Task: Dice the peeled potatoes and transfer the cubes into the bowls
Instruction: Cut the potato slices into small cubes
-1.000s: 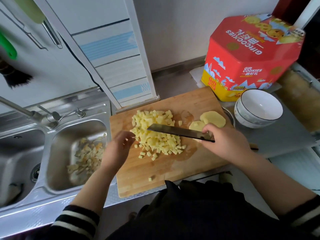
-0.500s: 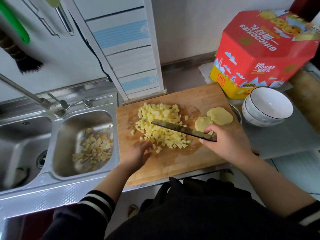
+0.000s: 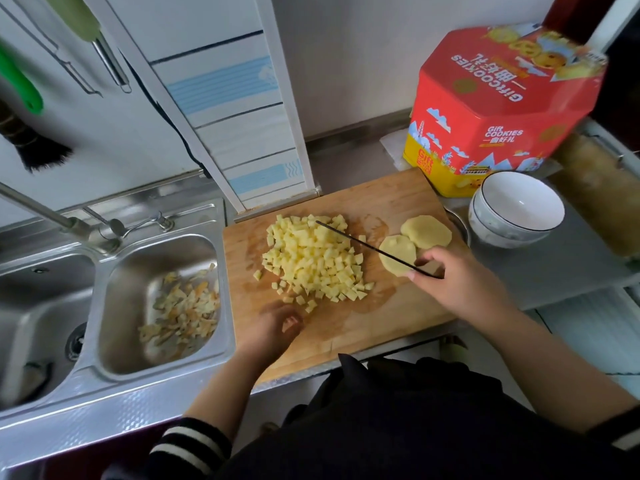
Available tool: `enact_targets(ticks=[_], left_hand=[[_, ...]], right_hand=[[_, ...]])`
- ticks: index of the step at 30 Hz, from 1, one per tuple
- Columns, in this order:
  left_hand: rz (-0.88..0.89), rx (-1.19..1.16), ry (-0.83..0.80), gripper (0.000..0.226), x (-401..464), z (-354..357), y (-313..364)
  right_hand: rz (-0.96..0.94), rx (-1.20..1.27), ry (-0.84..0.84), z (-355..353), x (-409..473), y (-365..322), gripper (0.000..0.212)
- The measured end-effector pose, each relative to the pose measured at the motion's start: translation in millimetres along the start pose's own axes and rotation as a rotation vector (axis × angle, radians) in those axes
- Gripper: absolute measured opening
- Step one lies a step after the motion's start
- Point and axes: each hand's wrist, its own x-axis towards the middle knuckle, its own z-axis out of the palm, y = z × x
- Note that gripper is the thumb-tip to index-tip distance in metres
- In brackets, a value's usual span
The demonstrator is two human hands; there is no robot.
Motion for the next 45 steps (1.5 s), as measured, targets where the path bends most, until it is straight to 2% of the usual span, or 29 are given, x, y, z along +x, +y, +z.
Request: enact_targets(ticks=[3,6,9,13,16,21,24,27,34,40,42,43,45], left_hand=[[0.109,0.128,-0.074,0.021,3.0,17.7,4.6],[0.025,0.054,0.061,0.028,22.3,14.2,10.4],[0.008,0.088,0.124,0.02,32.6,6.4,14.1],[0.171,0.153,0.255,0.005,29.5,-2.3,35.4],[0.289,0.153,0.307,0.012,46.1,-11.4,65.3],[0.224,0.167,0.004,0.051,100.7,-4.5,137.8],[0.205,0.168,-0.066,0.059,129.5,16.8,169.6],[0.202,0.221,-0.111,0.056,155.0,35.8,186.0],[0.171,0.236,-0.077,0.028,183.5,41.9,186.8],[0.064,0.283,-0.034,0.03,200.6,24.5,163.4],[0.145,0.305,0.028,0.037,199.9,21.2,171.1],[0.245,0.312,0.034,0.044,199.1,21.1,178.1],[0.444,0.357,-0.035,0.061,199.1,27.2,193.2]], right_hand=[[0.018,0.02,-0.003,0.9,-3.8,1.4,0.027],[0.044,0.032,-0.025,1.8,-7.5,1.1,0.025],[0.056,0.031,-0.041,2.7,-10.0,2.5,0.023],[0.102,0.126,-0.018,1.1,-11.7,12.1,0.02],[0.152,0.247,0.013,0.0,-13.1,25.3,0.016],[0.246,0.43,0.111,-9.6,-17.8,45.3,0.012],[0.276,0.469,0.167,-16.8,-23.7,57.9,0.01],[0.315,0.449,0.183,-21.4,-29.7,71.7,0.009],[0.366,0.391,0.199,-20.1,-43.4,89.4,0.009],[0.411,0.371,0.137,-19.9,-44.4,93.2,0.008],[0.415,0.367,0.134,-21.0,-44.5,92.6,0.006],[0.418,0.365,0.136,-21.3,-44.4,92.3,0.006],[0.417,0.367,0.144,-22.1,-44.2,91.3,0.006]])
